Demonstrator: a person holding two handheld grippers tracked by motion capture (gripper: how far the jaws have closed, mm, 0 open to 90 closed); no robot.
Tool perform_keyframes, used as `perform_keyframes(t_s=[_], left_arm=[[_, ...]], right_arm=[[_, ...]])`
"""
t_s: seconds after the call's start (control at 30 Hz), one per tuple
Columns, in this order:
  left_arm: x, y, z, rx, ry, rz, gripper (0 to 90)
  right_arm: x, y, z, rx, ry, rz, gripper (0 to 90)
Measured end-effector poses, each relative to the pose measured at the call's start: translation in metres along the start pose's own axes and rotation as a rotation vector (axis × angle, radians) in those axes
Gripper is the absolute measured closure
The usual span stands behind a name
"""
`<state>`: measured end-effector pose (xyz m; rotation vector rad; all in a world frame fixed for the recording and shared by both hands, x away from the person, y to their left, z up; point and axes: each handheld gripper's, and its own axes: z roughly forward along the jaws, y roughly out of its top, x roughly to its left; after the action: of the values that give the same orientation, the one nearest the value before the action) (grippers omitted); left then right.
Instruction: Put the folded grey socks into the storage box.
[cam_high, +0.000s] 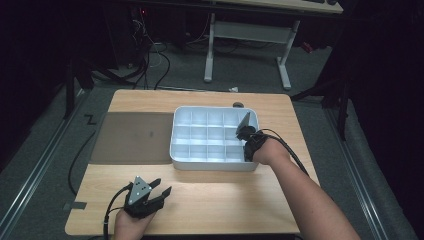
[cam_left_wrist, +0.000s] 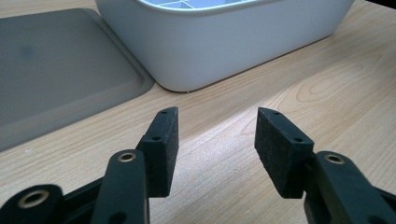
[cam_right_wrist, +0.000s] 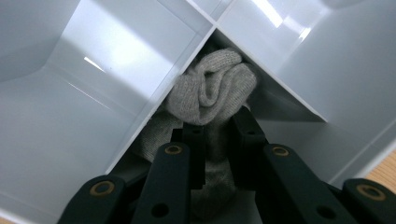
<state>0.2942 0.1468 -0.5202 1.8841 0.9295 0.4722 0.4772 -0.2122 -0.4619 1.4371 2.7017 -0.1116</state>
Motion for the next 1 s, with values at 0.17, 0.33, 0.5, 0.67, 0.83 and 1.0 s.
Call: perform_keyframes(t_s=[0.17, 0.33, 0.5, 0.67, 0.83, 1.0], left_arm=[[0.000, 0.000, 0.000, -0.001, 0.000, 0.000, 50.6], [0.000, 0.000, 0.000, 0.000, -0.002, -0.002, 50.5], [0.000, 0.000, 0.001, 0.001, -0.003, -0.002, 50.4], [0.000, 0.000, 0.001, 0.001, -0.003, -0.001, 50.3], [0.000, 0.000, 0.002, 0.003, -0.003, -0.001, 50.3], [0.001, 0.000, 0.002, 0.008, -0.005, -0.004, 50.3]], right_arm=[[0.001, 0.002, 0.002, 0.016, -0.006, 0.010, 77.8], [0.000, 0.003, -0.003, 0.023, 0.005, 0.046, 61.1], [-0.006, -0.003, -0.023, -0.016, 0.041, 0.054, 59.8], [-0.005, -0.003, -0.042, -0.133, 0.029, 0.017, 90.0], [0.000, 0.007, -0.020, -0.070, -0.003, -0.014, 90.0], [0.000, 0.014, -0.005, -0.040, -0.010, -0.008, 90.0]])
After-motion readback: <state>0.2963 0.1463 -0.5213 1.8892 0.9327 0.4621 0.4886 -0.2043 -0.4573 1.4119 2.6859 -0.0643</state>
